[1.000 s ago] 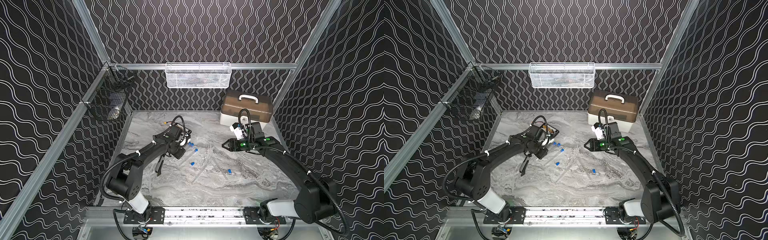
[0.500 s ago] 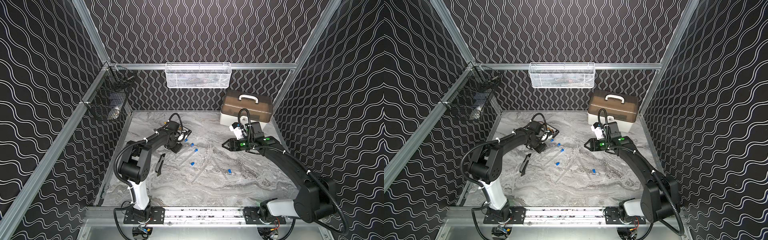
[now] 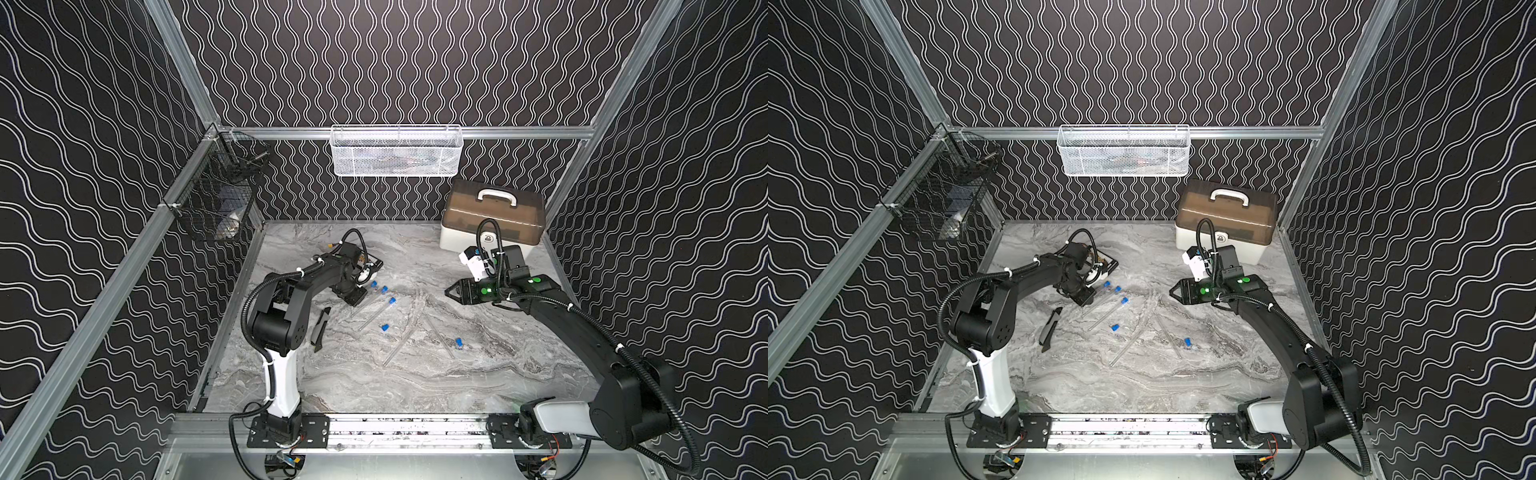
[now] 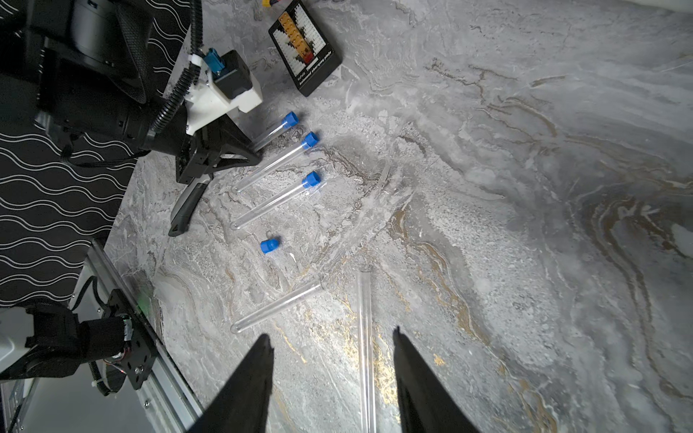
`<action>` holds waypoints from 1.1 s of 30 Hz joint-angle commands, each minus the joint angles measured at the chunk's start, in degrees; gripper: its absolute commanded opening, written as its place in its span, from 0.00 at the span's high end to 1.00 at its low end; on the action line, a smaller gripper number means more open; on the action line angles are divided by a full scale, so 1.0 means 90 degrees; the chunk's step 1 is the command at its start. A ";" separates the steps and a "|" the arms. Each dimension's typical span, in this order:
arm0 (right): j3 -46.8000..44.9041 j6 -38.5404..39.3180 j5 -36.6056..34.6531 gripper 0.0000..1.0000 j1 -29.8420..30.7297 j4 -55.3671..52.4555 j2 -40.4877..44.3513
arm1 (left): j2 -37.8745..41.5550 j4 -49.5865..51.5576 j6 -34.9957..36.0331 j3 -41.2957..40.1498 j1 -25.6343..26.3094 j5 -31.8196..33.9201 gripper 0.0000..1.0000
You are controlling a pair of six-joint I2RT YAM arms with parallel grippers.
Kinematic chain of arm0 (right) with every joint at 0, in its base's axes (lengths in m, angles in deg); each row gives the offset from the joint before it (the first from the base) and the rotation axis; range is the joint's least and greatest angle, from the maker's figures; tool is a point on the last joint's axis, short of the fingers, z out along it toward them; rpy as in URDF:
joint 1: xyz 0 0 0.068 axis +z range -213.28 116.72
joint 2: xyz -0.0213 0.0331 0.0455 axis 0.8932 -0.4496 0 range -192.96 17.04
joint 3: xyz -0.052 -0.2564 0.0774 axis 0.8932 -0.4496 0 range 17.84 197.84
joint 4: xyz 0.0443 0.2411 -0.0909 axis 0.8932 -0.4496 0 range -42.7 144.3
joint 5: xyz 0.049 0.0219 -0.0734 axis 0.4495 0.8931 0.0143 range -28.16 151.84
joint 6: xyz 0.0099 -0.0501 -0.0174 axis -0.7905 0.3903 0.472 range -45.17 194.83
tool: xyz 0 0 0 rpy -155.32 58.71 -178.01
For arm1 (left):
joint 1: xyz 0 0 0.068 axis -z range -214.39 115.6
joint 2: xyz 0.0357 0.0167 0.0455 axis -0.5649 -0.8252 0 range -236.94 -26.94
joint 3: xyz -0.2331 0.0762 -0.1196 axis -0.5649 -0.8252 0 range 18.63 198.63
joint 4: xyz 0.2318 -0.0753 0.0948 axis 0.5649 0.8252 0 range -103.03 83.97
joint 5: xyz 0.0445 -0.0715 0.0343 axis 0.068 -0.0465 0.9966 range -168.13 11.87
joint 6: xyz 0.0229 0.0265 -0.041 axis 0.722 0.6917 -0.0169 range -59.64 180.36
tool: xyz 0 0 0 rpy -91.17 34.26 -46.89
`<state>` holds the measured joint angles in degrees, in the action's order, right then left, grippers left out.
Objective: Insert stoppers into test tubes
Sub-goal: Place the test tube at the center of the board.
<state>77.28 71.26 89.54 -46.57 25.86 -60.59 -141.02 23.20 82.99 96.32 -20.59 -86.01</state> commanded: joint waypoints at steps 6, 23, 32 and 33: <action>-0.0022 0.0148 -0.0048 0.49 0.0000 -0.0020 0.0051 | -0.0108 0.0227 0.0141 0.0079 0.0008 0.0172 0.77; -0.0029 0.0426 -0.0321 0.48 -0.0001 -0.0618 0.0097 | 0.1005 0.0028 0.0053 0.0140 0.0023 0.0144 0.62; -0.0156 0.0218 -0.0693 0.48 -0.0001 -0.0543 0.0148 | 0.1703 0.1041 -0.1234 0.0191 0.1403 0.0431 0.62; -0.0176 0.0185 -0.0746 0.48 -0.0001 -0.0514 0.0151 | 0.1771 0.1144 -0.1439 0.0124 0.1689 0.0564 0.63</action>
<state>76.03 73.86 84.66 -46.57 20.96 -59.54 -126.22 27.00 76.81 97.37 -9.53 -83.10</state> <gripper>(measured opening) 0.520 0.375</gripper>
